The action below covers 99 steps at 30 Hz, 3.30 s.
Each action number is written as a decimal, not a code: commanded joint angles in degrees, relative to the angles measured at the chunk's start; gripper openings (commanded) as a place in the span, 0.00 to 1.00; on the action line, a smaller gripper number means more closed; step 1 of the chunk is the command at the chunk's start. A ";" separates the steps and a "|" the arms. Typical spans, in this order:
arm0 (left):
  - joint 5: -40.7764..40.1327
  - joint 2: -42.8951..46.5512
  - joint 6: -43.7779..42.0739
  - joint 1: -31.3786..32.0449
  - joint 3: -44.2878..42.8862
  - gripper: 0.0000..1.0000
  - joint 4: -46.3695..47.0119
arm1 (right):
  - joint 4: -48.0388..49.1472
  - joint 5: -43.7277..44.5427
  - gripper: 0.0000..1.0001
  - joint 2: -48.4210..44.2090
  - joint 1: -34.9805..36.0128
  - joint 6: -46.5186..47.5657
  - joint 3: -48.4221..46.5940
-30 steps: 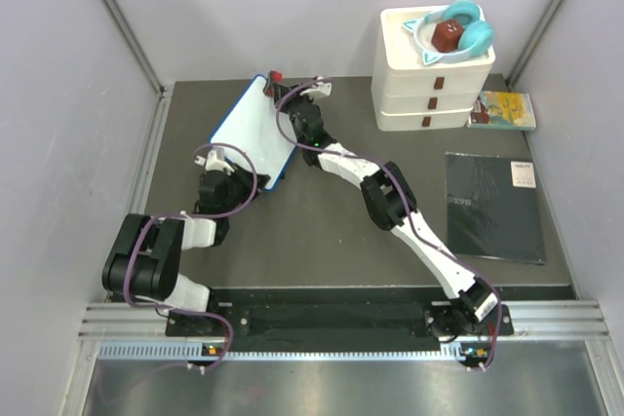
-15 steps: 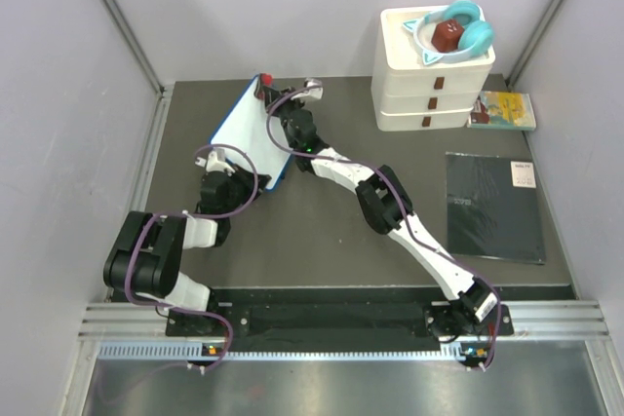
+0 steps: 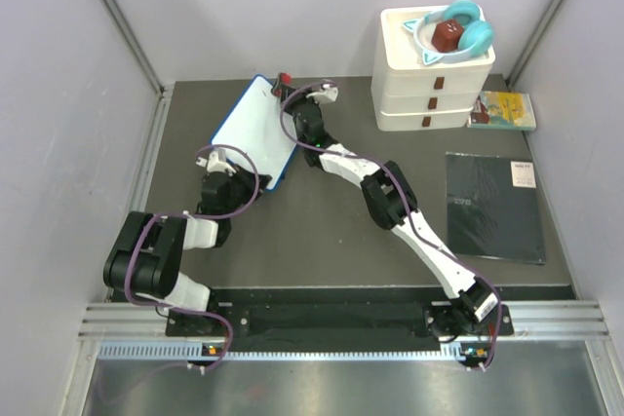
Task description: Erase the whiteboard
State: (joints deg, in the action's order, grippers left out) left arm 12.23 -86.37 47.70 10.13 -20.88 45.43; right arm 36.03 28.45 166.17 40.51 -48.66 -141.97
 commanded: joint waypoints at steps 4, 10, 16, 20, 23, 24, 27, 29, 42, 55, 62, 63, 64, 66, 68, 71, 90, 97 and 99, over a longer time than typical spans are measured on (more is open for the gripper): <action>9.74 -3.45 -2.70 3.23 4.19 0.00 -23.81 | 5.80 -7.44 0.00 -5.14 0.80 3.39 8.46; 9.31 -3.55 -3.14 3.84 4.01 0.00 -23.54 | 1.85 -8.32 0.00 -2.26 1.59 8.94 -1.81; 8.78 -3.46 -3.49 4.81 3.92 0.00 -23.63 | 5.36 -7.79 0.00 -3.04 2.46 8.15 -0.76; 8.43 -3.19 -3.67 5.16 3.92 0.00 -23.81 | 4.75 -6.04 0.00 -1.12 3.34 6.83 -3.48; 8.43 -2.84 -3.93 5.43 4.01 0.00 -23.98 | 3.87 -3.84 0.00 0.73 3.43 4.82 -5.06; 8.25 -2.58 -3.93 5.69 4.10 0.00 -24.07 | 3.96 -3.23 0.00 0.91 3.43 4.20 -5.07; 8.07 -1.88 -3.85 5.95 4.53 0.00 -24.34 | 3.70 -1.91 0.00 1.88 3.35 2.61 -5.07; 7.81 -1.52 -3.76 6.04 4.71 0.00 -24.34 | 3.17 -1.20 0.00 2.32 3.26 2.26 -5.51; 7.11 3.48 -2.44 7.01 7.87 0.00 -25.39 | 2.11 -1.90 0.00 3.99 3.08 1.55 -5.42; 7.28 1.90 -2.79 7.10 7.17 0.00 -24.60 | 8.79 -11.22 0.00 -1.64 6.68 8.14 2.93; 7.63 2.78 -2.70 7.18 7.96 0.00 -24.51 | 4.84 -4.64 0.00 1.44 6.60 6.31 -2.25; 7.55 3.04 -2.79 7.18 7.96 0.00 -24.51 | 4.58 -3.32 0.00 1.70 6.25 5.95 -2.60; 7.55 3.13 -2.70 7.27 8.05 0.00 -24.51 | 3.79 -2.61 0.00 1.88 5.90 5.69 -3.13; 7.64 3.22 -2.88 7.36 8.14 0.00 -24.51 | 2.56 -0.60 0.00 2.23 5.02 4.81 -3.40; 7.64 3.31 -2.88 7.62 8.14 0.00 -24.42 | 1.07 0.99 0.00 2.41 4.32 2.71 -3.22; 7.81 3.31 -2.97 7.71 8.14 0.00 -24.34 | 0.97 1.44 0.00 2.41 2.91 0.59 -2.70; 7.20 3.22 -3.14 8.06 8.23 0.00 -23.81 | 16.09 -10.50 0.00 -10.51 2.20 13.33 17.43; 7.02 2.96 -3.23 8.33 8.05 0.00 -23.63 | 14.86 -15.87 0.00 -9.72 3.96 18.24 13.48; 7.02 2.87 -3.23 8.33 8.05 0.00 -23.63 | 14.59 -17.10 0.00 -9.29 4.57 18.52 12.08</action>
State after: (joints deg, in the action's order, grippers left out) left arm 6.24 -80.36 48.31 14.74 -16.71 44.53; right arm 51.00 19.14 159.61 41.89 -33.54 -125.71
